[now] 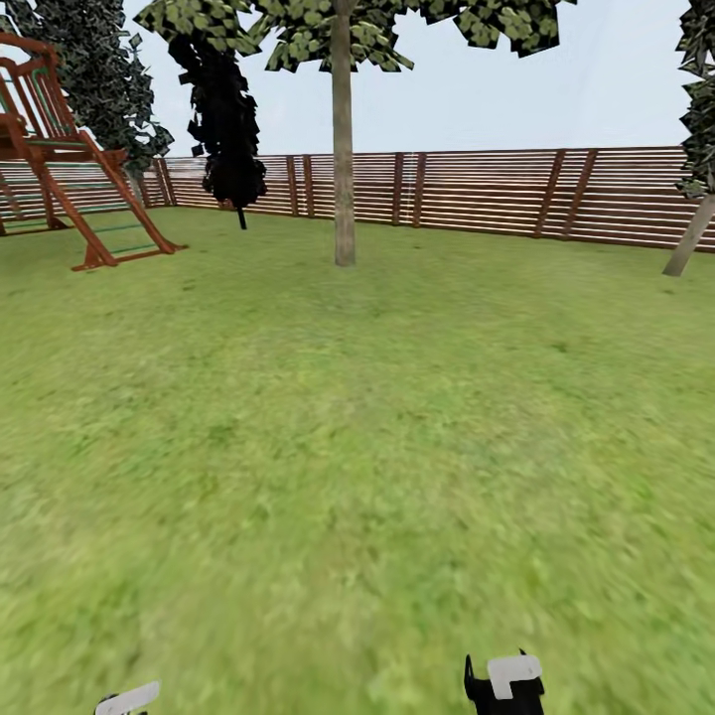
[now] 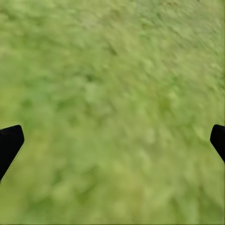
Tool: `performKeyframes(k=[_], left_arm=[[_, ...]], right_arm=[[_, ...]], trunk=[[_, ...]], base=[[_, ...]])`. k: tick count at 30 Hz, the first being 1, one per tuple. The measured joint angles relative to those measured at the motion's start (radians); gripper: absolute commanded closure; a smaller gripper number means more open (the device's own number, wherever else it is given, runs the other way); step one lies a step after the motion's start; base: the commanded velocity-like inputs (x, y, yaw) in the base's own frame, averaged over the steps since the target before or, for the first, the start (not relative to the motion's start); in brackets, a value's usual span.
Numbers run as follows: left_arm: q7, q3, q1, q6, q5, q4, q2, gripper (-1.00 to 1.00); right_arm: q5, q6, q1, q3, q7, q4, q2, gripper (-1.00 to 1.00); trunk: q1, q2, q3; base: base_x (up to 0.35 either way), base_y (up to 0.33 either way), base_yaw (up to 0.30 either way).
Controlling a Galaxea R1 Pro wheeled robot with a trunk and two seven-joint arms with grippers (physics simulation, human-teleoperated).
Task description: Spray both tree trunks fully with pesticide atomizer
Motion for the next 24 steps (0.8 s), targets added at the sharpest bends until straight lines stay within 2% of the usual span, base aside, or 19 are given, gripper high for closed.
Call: performKeyframes(k=[24], left_arm=[[0.000,0.000,0.000,0.001,0.000,0.000,0.000,1.00]], right_arm=[[0.000,0.000,0.000,0.000,0.000,0.000,0.000,-1.00]], trunk=[[0.000,0.000,0.000]], base=[[0.345,0.000,0.000]])
